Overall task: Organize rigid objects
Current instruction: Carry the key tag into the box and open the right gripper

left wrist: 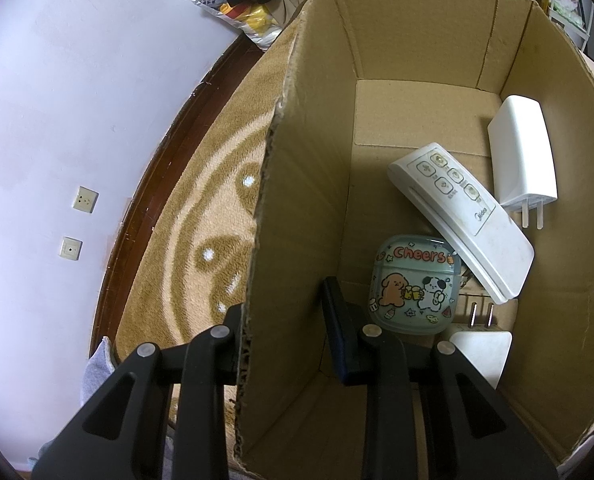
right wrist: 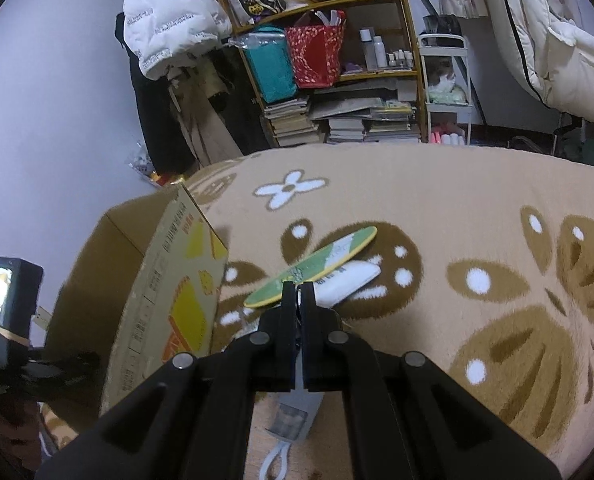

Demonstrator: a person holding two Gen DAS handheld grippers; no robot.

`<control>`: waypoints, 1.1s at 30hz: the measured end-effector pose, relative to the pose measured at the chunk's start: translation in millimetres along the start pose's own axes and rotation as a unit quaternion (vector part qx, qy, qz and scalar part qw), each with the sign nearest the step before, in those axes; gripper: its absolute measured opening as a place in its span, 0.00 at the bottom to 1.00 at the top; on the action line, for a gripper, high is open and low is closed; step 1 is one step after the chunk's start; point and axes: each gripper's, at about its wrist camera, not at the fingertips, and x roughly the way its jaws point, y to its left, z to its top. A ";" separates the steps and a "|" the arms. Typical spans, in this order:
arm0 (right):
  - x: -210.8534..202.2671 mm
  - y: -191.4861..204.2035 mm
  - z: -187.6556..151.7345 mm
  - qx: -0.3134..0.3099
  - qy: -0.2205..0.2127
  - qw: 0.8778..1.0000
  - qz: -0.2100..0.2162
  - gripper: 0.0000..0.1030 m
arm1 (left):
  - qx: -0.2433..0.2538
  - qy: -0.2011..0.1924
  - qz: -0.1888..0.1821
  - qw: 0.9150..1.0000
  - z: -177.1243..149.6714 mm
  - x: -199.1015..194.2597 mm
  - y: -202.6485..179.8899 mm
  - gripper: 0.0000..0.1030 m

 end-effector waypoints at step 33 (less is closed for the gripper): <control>-59.3 70.3 42.3 -0.047 -0.095 0.987 0.121 0.03 | 0.003 0.000 0.005 1.000 -2.8 -1.8 -2.4 0.27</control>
